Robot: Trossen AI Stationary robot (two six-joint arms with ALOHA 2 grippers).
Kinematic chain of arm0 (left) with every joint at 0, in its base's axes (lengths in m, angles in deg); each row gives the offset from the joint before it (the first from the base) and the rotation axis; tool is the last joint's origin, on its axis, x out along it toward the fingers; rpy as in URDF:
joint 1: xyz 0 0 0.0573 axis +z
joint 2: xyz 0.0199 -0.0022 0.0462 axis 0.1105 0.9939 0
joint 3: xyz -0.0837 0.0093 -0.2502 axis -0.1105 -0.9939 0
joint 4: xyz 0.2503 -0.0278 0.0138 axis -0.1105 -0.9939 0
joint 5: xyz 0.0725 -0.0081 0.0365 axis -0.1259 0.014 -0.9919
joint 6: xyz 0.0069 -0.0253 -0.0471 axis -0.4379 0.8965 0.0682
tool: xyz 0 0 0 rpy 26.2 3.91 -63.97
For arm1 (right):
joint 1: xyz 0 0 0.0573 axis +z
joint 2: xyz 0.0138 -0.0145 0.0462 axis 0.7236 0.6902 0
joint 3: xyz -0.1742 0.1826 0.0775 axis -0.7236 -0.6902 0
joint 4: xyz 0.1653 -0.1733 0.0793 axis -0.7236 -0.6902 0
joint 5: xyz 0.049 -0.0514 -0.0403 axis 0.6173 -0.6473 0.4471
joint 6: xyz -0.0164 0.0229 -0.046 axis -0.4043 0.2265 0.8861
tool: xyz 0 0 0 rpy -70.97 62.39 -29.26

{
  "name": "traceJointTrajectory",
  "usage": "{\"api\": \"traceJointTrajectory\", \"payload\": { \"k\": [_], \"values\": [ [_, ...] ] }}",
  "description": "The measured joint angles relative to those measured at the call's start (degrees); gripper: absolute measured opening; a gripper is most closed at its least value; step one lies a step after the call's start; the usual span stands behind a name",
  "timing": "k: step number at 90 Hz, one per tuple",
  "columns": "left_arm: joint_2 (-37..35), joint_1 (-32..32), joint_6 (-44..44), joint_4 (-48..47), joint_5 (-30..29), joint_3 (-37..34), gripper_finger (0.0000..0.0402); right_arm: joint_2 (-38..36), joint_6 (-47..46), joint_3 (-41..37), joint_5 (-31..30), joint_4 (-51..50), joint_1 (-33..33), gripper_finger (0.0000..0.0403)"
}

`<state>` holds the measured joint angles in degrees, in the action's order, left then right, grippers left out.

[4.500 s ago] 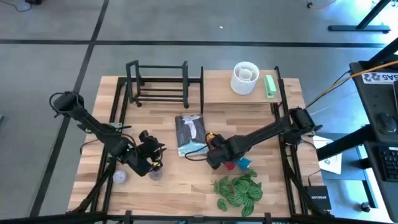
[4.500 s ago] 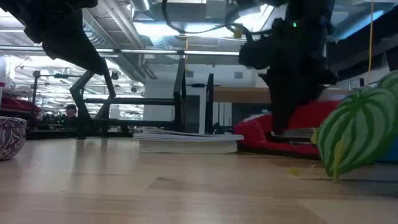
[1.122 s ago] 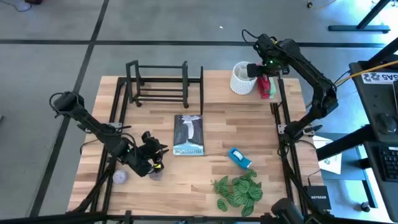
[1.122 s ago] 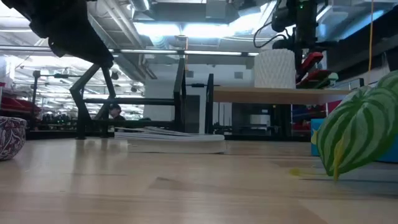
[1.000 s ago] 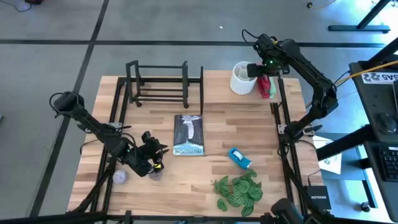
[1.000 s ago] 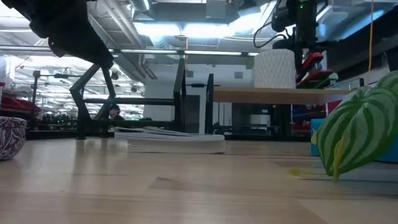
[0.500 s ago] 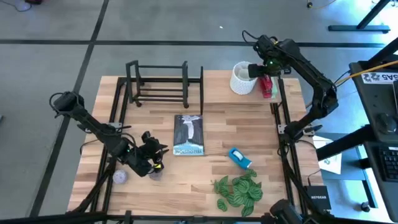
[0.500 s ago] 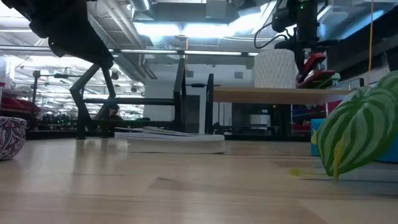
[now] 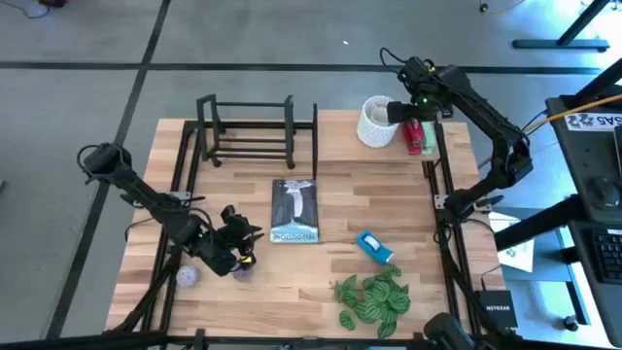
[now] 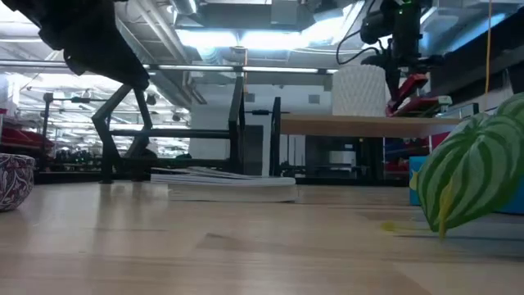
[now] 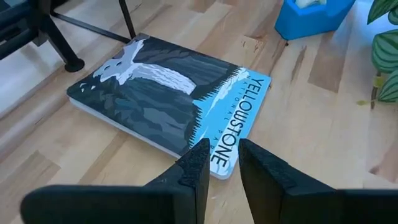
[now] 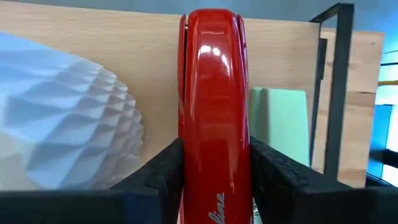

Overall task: Stock shelves
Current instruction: Put the red stapler on the shelf, then adjust the white pencil holder on the shelf

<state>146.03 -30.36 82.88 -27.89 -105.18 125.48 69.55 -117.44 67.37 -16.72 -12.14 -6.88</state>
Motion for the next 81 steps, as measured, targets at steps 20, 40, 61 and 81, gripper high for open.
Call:
{"api": "traceJointTrajectory", "payload": {
  "k": [20, 40, 61, 81],
  "values": [
    [0.0, 0.0, 0.0, 0.11, 0.0, 0.0, 0.0067, -0.17, 0.09, -0.04, 0.54, -0.63, 0.0, 0.0138],
    [0.0, 0.0, 0.0, 0.09, 0.01, 0.0, 0.0067, -0.19, 0.23, -0.02, 0.56, -0.56, 0.0, 0.0143],
    [0.0, 0.0, 0.0, 0.09, 0.01, 0.0, 0.0067, -0.24, 1.49, 0.0, 0.4, -0.66, 0.0, 0.0204],
    [0.0, 0.0, 0.0, 0.09, 0.02, 0.0, 0.0067, -0.24, 2.83, 1.3, 0.77, -1.53, 0.02, 0.0253]
  ]
}}
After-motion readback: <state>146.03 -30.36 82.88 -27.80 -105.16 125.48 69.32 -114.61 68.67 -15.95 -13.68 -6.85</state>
